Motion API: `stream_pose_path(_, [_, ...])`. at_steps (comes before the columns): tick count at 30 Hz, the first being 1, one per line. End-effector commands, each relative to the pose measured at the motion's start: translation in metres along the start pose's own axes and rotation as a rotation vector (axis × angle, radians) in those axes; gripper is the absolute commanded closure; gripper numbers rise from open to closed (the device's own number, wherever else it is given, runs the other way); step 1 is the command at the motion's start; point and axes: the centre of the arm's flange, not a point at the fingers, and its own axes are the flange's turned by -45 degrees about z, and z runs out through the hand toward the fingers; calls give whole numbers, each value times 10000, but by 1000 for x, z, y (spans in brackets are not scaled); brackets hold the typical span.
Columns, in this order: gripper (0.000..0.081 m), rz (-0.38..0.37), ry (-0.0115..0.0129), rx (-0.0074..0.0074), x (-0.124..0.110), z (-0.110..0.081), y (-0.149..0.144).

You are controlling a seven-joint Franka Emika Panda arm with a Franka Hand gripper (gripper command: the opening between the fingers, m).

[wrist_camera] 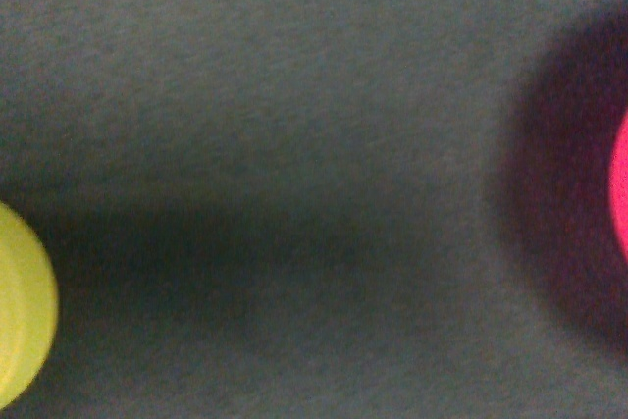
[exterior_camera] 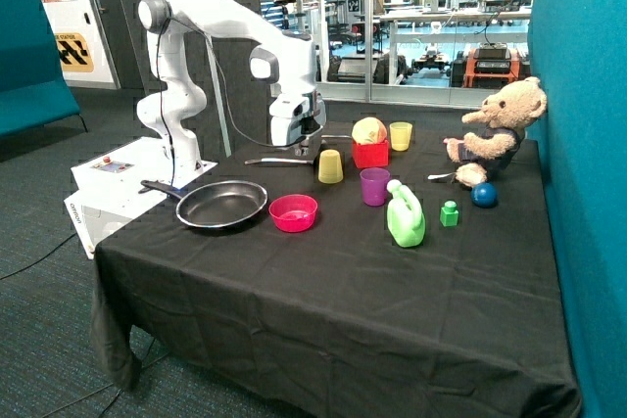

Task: Roll the dices in the bowl

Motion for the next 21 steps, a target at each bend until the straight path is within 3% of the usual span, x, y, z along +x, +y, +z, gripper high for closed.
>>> stream_pose_path(1, [808, 483, -7, 45, 11, 4, 38])
stream_pose_path(11, [808, 1146, -8, 45, 21, -2, 76])
stream_pose_path(21, [808, 1262, -8, 44, 21, 7, 87])
